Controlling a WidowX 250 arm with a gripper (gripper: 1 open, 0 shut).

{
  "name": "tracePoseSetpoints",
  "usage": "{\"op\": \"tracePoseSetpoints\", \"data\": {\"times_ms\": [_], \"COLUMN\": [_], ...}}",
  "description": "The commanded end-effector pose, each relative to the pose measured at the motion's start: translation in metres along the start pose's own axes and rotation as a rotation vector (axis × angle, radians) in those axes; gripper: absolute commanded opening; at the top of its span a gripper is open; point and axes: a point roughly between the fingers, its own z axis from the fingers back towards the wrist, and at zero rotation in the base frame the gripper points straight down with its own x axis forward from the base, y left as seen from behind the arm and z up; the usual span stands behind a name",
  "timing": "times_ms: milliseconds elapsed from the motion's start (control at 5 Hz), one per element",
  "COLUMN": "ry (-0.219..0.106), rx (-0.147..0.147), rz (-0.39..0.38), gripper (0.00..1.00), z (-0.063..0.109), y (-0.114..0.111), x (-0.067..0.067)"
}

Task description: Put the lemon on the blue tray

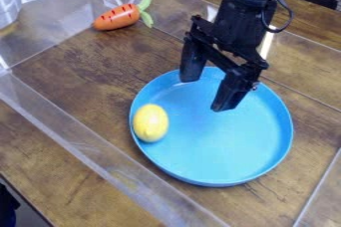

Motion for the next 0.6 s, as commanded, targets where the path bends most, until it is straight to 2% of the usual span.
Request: {"op": "tracePoseSetpoints", "data": {"times_ms": [0,400], "ry": [-0.076,-0.074], "rx": [0.019,0.013], "rz": [-0.023,0.044], "gripper": [1.00,1.00], "z": [0.013,0.045], "y": [0.008,0.030], "x": [0.005,-0.017]}}
